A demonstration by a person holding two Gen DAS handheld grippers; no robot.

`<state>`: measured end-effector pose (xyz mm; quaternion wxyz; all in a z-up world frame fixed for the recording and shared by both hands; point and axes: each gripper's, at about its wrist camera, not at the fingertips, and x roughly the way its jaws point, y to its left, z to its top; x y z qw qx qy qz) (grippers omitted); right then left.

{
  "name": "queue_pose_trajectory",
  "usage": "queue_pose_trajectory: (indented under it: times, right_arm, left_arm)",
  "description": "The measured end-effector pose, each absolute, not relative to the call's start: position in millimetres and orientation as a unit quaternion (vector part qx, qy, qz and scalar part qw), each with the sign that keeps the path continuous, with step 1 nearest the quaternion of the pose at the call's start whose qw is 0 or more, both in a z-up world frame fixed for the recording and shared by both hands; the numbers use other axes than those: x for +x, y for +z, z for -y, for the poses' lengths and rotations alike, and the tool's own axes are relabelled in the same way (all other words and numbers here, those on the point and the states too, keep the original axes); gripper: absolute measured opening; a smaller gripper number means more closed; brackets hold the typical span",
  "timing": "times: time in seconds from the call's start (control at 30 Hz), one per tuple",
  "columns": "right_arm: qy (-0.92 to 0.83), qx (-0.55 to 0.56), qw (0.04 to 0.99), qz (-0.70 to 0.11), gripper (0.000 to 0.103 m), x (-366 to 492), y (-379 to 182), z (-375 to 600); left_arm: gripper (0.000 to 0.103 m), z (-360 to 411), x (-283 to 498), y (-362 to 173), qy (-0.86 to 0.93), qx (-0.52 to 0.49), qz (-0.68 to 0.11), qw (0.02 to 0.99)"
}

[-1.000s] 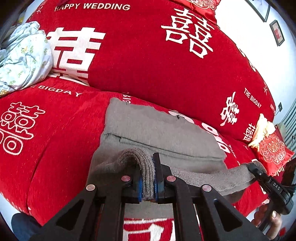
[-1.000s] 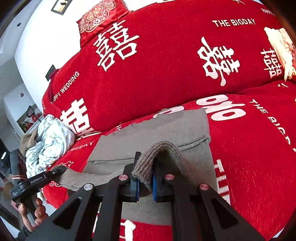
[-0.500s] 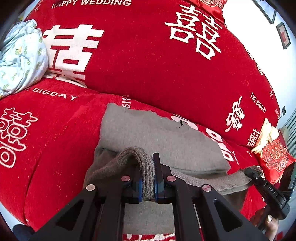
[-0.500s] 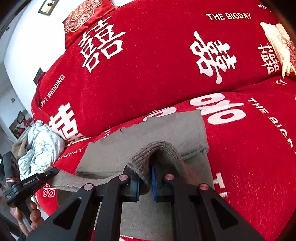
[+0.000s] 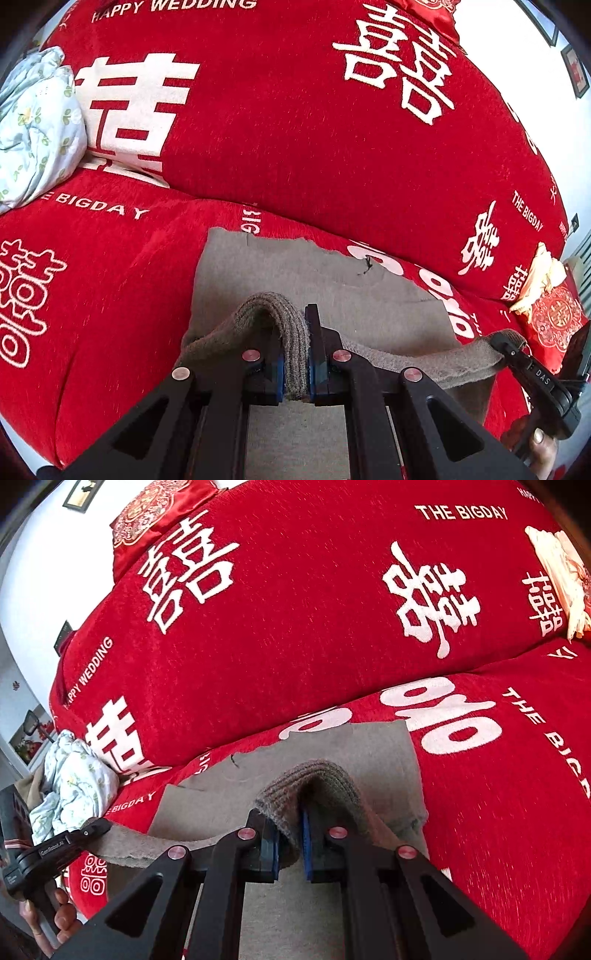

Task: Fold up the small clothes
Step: 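Carry the folded edge over the sweater toward the collar with both tools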

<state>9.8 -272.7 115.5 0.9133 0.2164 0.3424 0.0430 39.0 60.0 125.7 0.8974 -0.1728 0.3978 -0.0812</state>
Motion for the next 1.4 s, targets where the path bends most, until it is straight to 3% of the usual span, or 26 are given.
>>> queue_pose_trajectory:
  times: [1.4]
  right_arm:
    - [0.007, 0.227, 0.903, -0.364, 0.006, 103.6, 104.5, 283.6]
  left_arm:
    - [0.01, -53.9, 137.5, 109.4, -0.061, -0.182, -0.436, 0.879]
